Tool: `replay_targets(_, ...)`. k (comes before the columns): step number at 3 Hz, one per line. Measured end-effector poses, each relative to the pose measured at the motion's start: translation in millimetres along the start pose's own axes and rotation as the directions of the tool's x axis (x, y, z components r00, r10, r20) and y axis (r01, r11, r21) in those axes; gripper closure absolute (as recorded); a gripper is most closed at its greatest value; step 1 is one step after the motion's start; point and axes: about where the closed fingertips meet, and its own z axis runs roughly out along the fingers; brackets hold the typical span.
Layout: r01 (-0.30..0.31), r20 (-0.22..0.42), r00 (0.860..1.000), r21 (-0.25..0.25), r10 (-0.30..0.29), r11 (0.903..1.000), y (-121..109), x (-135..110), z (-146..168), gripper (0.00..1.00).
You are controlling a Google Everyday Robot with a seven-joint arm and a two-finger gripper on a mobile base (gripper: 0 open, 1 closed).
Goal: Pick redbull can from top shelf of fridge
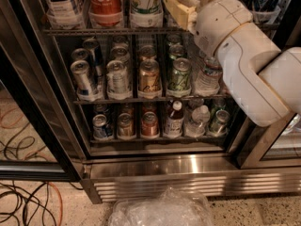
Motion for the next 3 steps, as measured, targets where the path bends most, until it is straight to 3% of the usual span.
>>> replay_targets(3,-0.009,-0.048,0.999,-0.084,0.005,0.9964,37.6,6.9,-32.5,1.0)
